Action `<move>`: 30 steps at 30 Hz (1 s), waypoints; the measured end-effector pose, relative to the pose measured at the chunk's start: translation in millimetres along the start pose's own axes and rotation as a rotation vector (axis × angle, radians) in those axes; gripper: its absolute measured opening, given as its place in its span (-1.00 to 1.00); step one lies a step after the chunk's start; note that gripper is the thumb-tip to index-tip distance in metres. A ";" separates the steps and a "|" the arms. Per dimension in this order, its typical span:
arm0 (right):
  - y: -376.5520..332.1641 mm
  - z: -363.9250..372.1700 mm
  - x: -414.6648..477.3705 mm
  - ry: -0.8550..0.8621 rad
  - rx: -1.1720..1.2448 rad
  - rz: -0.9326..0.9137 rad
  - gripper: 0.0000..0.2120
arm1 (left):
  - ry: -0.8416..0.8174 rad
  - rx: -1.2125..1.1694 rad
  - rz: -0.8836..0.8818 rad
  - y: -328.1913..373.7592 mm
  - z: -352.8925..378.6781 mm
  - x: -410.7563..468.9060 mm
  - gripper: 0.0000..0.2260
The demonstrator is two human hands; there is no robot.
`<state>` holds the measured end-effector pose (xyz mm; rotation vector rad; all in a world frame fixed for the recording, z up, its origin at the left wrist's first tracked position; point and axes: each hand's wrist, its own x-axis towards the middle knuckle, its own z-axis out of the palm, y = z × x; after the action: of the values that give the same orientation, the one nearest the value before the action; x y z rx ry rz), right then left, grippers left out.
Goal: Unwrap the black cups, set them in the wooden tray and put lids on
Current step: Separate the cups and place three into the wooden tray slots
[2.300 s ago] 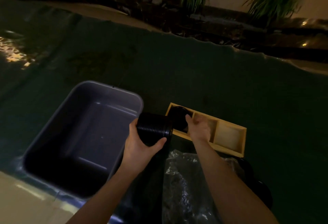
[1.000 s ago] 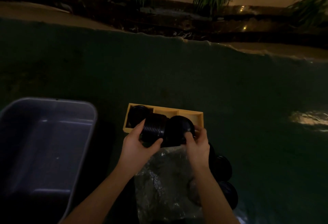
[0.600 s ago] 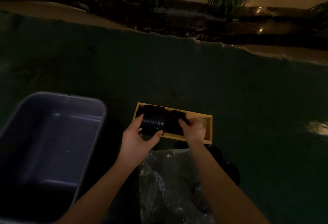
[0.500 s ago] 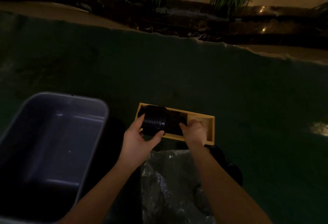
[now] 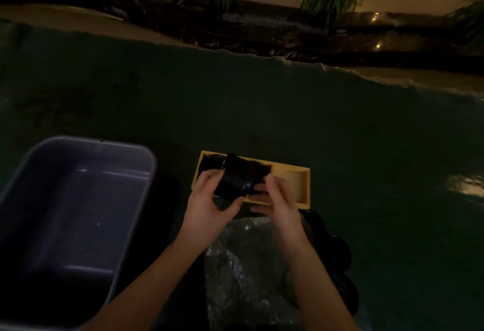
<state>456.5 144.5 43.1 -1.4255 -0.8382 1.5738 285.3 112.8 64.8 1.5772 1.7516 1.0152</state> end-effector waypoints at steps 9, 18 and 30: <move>-5.9 -15.3 -24.4 0.086 0.026 0.078 -0.18 | -0.174 0.338 0.548 9.0 29.4 -9.8 -0.49; 12.5 -61.7 -12.8 0.110 -0.013 0.102 -0.36 | -0.161 -0.121 -0.038 16.4 49.5 4.9 -0.49; 15.4 -106.9 73.2 0.347 -0.614 0.075 -0.53 | -0.298 -0.246 -0.395 9.8 87.7 24.6 -0.66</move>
<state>559.5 198.0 -16.4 -2.1098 -1.1137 1.1042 358.9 151.5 26.4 1.1072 1.5781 0.7265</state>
